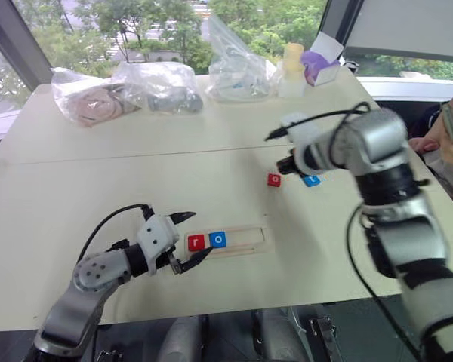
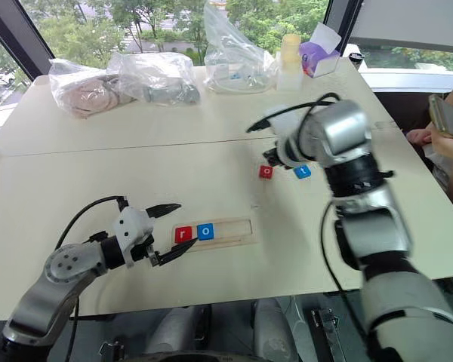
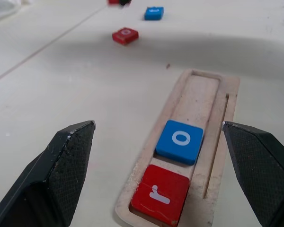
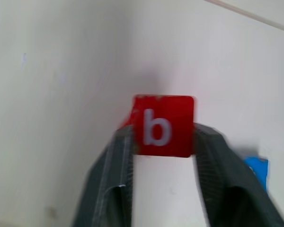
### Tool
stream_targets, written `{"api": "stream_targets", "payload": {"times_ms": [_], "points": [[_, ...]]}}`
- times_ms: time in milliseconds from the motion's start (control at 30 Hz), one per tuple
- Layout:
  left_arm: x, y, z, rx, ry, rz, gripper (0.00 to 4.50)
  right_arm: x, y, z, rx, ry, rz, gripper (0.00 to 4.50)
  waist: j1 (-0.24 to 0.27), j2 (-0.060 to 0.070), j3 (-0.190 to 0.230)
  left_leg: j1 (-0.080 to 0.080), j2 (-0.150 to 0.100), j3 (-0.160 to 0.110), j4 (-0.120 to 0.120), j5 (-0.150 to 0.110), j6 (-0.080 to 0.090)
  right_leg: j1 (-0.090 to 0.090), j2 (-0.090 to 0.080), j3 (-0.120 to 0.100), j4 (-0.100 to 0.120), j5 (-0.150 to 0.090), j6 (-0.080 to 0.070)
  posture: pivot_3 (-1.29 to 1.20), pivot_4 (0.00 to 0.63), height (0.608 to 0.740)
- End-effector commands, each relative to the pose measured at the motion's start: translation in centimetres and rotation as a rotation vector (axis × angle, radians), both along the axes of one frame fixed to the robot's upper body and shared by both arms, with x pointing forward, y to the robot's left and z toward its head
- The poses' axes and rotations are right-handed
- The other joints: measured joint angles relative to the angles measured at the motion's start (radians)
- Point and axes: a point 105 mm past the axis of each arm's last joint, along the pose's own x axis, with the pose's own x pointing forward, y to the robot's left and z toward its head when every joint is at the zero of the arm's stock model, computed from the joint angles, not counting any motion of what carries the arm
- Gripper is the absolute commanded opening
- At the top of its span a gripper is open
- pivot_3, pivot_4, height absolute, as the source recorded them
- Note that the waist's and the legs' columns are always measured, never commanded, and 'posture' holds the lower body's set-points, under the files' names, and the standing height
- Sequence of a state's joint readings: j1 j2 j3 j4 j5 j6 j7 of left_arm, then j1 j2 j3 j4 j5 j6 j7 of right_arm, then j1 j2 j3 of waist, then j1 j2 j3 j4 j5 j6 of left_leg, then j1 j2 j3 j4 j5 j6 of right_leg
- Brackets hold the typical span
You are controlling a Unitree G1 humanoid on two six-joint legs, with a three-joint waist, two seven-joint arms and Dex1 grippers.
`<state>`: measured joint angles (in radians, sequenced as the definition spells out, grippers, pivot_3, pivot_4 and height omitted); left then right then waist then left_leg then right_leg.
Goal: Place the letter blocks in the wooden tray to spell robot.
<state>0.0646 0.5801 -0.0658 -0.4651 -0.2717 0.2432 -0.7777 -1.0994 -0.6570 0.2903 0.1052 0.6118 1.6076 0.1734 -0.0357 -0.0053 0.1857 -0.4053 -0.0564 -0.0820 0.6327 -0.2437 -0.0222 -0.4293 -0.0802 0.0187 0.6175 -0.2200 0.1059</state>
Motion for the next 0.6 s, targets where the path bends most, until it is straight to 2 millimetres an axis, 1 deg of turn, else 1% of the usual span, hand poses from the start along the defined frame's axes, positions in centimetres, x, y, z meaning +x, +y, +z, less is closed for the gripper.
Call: {"api": "stream_targets", "payload": {"times_ms": [33,100,233,333,400,467,600], "points": [[0.4,0.0,1.0,-0.008,-0.04,-0.05,4.5,-2.8,0.6,0.9,0.015,0.037,0.163,1.13,-0.002,0.0,0.0,0.0,0.0,0.0,0.0,0.0,0.0,0.0,0.0,0.0,0.0,0.0,0.0,0.0,0.15,0.74],[0.7,0.1,1.0,-0.002,-0.041,-0.071,4.5,-4.4,0.1,0.5,0.019,0.094,0.199,1.13,-0.005,0.0,0.0,0.0,0.001,0.0,0.0,0.0,0.0,0.0,0.0,0.0,-0.001,0.0,0.0,0.0,0.15,0.74],[1.1,-0.1,1.1,-0.003,-0.044,-0.097,4.5,-6.2,-0.7,-0.4,0.037,0.182,0.184,1.13,-0.008,0.0,0.0,0.001,0.002,0.002,0.0,-0.001,0.001,0.0,0.001,0.001,-0.001,0.0,0.0,0.0,0.15,0.74],[1.2,-0.3,1.1,-0.008,-0.044,-0.108,4.5,-7.1,-0.9,-0.9,0.039,0.22,0.164,1.13,-0.001,-0.001,0.0,0.0,0.002,0.001,0.001,0.0,0.001,0.0,0.001,0.001,-0.001,0.0,0.0,0.0,0.15,0.74],[1.2,-0.4,1.1,-0.009,-0.044,-0.113,4.5,-7.8,-1.3,-2.3,0.03,0.251,0.132,1.13,0.003,-0.001,0.0,-0.001,0.002,0.002,0.002,0.0,0.001,0.0,0.0,0.001,-0.002,0.0,0.0,0.0,0.15,0.74],[1.2,-0.6,1.0,-0.01,-0.046,-0.116,4.5,-8.5,-1.6,-3.6,0.025,0.274,0.084,1.13,0.02,-0.001,0.0,-0.002,0.002,0.001,0.002,-0.001,0.001,0.0,0.0,0.001,-0.003,0.0,0.0,0.0,0.15,0.74],[1.0,-0.8,1.0,-0.016,-0.046,-0.116,4.5,-9.1,-1.7,-4.7,0.018,0.283,0.038,1.13,0.024,-0.001,0.0,-0.003,0.001,0.002,0.004,-0.001,0.002,0.0,-0.001,0.001,-0.004,-0.002,-0.003,0.0,0.15,0.74]]}}
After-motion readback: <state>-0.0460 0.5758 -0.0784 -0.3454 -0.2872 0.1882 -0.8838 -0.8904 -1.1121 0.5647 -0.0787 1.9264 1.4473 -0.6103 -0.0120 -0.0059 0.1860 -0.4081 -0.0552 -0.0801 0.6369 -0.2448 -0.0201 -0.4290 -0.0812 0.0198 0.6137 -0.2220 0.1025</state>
